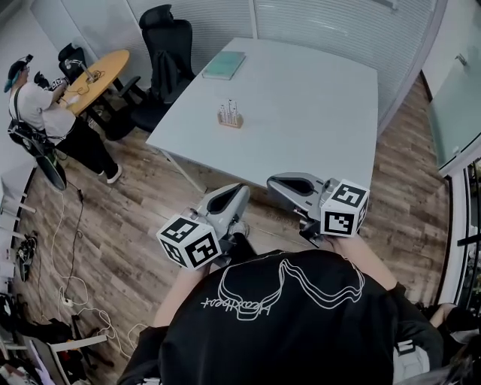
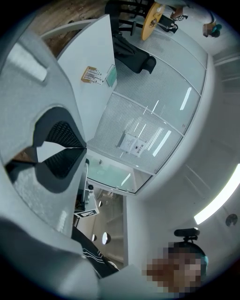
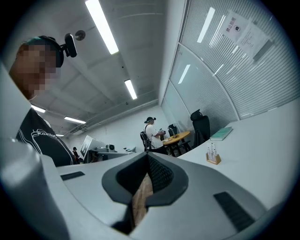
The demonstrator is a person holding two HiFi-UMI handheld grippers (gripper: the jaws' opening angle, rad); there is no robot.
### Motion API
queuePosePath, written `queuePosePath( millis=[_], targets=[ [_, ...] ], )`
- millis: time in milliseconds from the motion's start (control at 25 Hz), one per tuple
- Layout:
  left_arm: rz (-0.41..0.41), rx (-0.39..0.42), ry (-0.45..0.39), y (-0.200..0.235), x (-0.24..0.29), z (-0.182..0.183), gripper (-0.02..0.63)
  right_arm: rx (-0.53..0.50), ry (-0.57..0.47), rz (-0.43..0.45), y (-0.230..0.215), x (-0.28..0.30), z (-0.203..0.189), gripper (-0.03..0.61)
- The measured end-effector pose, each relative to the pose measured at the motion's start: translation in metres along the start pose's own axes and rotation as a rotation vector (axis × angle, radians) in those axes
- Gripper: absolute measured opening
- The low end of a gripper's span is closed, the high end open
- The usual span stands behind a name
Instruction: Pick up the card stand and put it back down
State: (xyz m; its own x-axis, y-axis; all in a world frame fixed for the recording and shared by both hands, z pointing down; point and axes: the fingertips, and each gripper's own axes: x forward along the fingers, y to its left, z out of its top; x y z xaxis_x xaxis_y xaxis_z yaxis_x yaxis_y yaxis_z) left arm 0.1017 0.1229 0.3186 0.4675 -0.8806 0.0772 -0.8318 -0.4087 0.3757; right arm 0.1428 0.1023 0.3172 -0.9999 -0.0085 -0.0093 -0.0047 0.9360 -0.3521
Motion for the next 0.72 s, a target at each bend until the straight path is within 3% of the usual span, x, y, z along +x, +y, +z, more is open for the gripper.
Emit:
queuePosePath(
  millis=[320,720],
  targets=[
    [-0.05,-0.037,0.037,0.073,0.039,0.026,0.015,0.045,0.006,-0.092,-0.068,0.045,0.015,0.008],
    [-0.082,-0.065,0.111,0.194,0.081,0.068,0.015,0.102,-0.008,-0.188,-0.156,0.127,0.043,0.008]
  ],
)
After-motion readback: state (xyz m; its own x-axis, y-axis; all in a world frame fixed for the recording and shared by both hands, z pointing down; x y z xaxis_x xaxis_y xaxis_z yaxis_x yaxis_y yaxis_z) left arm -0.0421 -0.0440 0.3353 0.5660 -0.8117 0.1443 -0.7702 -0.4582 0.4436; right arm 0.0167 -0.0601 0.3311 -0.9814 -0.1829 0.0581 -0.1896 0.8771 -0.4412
